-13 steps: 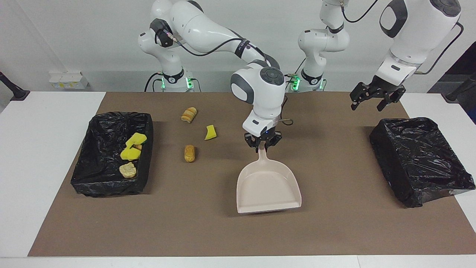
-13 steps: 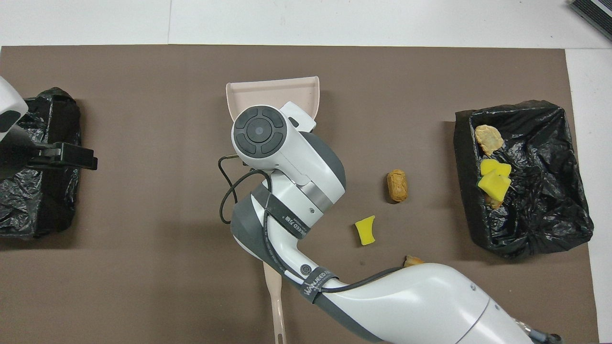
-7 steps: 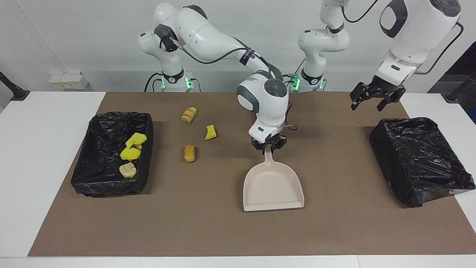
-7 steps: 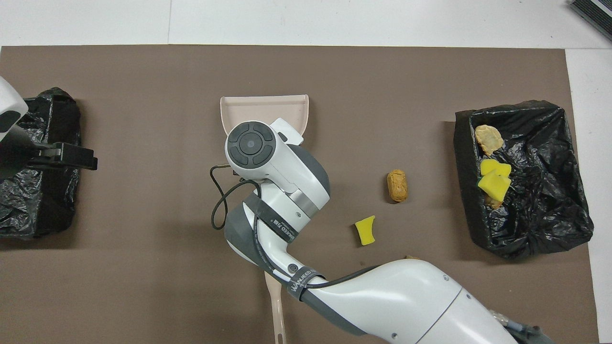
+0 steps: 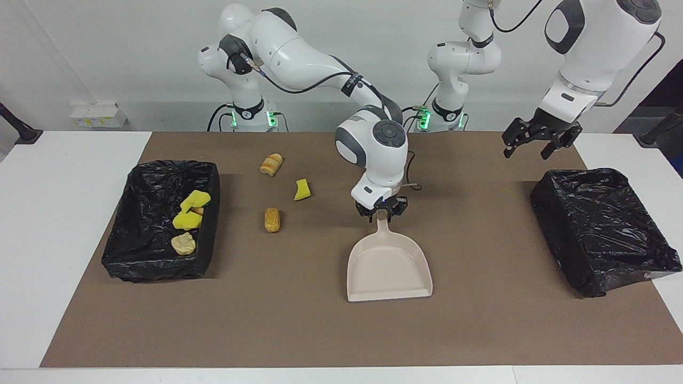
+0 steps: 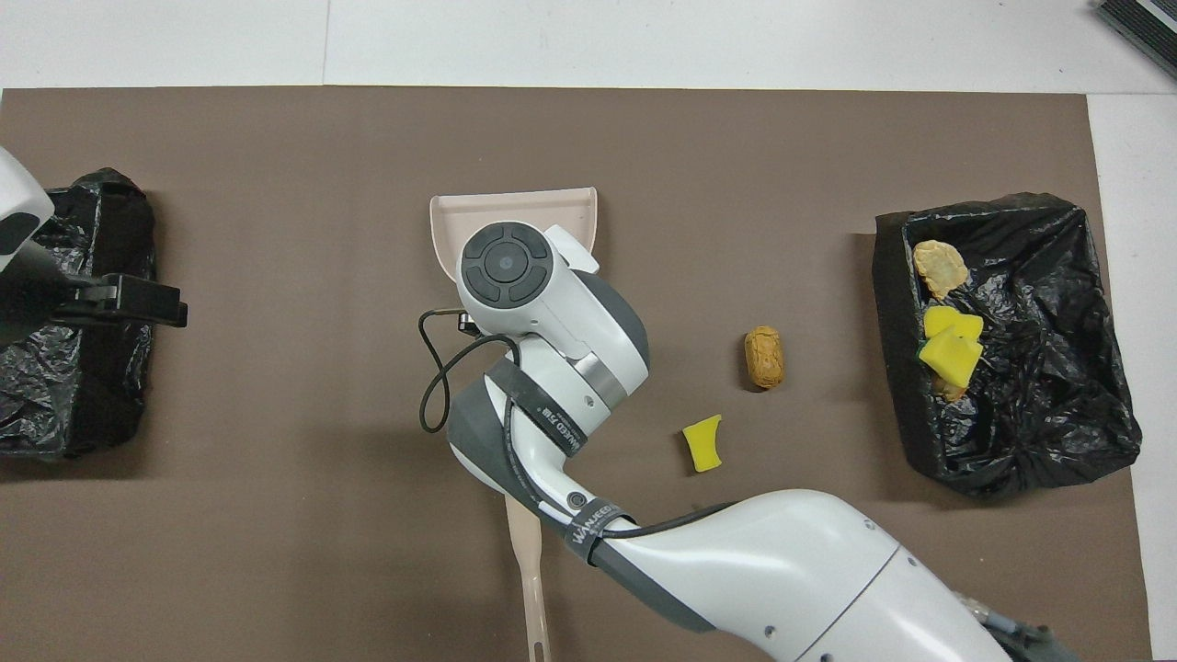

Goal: Sweep and dump trash in bin

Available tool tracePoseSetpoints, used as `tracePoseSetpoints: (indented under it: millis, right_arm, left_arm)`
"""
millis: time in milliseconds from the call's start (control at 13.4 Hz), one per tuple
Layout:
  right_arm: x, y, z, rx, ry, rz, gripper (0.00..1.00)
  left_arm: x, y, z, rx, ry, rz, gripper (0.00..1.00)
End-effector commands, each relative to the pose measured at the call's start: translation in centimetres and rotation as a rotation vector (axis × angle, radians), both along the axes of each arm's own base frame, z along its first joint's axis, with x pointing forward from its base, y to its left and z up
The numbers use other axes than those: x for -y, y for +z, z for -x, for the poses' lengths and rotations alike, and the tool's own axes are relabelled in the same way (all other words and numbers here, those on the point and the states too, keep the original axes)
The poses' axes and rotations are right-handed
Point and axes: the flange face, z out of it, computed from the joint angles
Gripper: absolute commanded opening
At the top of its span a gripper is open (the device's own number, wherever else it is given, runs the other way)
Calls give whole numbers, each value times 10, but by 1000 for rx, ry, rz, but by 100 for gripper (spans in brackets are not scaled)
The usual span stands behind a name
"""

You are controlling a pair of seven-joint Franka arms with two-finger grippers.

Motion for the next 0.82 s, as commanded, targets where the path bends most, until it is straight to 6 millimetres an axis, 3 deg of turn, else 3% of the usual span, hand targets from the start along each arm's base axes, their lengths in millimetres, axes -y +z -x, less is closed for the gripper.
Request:
tracePoseSetpoints:
  millis: [0, 74, 372, 744]
  right_arm:
    - [24, 41, -11, 34, -87, -52, 94]
    - [39, 58, -20, 62, -128, -54, 99]
    - [142, 145, -50, 151, -260, -72, 100]
    - [242, 221, -29, 135, -223, 21, 100]
  left_arm:
    - [-3, 4, 2, 11, 12, -16, 100]
    - [-3, 4, 2, 11, 12, -16, 100]
    - [-3, 4, 2, 11, 12, -16, 100]
    - [-3, 4, 2, 11, 12, -16, 100]
